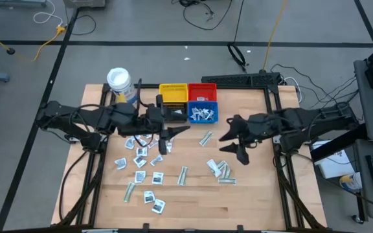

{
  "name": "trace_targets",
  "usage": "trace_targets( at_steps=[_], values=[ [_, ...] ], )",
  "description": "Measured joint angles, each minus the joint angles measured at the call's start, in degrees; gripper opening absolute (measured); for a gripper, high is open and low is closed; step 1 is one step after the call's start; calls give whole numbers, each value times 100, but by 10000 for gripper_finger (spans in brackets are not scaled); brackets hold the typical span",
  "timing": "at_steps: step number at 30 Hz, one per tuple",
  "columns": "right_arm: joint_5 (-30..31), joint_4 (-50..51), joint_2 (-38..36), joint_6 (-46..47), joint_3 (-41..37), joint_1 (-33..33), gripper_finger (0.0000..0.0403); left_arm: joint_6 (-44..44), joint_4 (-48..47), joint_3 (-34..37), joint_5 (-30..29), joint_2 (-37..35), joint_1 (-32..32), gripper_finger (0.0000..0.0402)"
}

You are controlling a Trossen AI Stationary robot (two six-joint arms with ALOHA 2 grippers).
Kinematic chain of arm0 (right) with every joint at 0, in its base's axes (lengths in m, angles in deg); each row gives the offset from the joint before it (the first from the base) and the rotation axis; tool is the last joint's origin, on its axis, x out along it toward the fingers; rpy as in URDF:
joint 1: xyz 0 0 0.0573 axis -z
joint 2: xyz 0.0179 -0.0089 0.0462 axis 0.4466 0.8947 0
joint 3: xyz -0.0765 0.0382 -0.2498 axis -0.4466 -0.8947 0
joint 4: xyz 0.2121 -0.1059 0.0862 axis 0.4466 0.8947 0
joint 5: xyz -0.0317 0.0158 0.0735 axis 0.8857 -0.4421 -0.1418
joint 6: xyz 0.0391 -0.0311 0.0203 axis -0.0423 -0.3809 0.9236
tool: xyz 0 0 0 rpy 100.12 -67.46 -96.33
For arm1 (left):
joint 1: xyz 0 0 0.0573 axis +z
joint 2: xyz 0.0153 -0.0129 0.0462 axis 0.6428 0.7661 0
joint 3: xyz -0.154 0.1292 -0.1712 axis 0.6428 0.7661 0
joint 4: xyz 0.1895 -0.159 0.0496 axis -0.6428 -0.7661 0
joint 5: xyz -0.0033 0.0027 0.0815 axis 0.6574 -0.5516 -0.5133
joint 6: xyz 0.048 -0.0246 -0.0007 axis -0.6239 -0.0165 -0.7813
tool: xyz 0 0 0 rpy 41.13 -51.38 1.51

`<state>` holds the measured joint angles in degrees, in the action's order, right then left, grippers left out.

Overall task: Pick & Place First Aid Supplies
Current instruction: Put the green bandage pack into the black basket

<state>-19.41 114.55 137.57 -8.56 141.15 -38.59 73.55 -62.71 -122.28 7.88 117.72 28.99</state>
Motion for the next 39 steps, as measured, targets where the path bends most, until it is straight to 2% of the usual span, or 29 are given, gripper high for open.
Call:
trace_targets(
  at_steps=[8,19,23,30,39],
  values=[
    [-53,1035,48,1146,6,-600,180,127,-119,0,10,2,2,159],
    [-647,1379,648,1895,6,-1359,180,593,-200,0,20,5,4,159],
    [-534,1407,1108,1756,6,-1532,180,700,-207,0,19,7,2,159],
    [299,1571,2188,1049,6,-1965,180,688,-209,0,17,7,2,159],
    [297,1352,3216,943,-43,-2186,180,661,-266,0,17,7,4,159]
  ],
)
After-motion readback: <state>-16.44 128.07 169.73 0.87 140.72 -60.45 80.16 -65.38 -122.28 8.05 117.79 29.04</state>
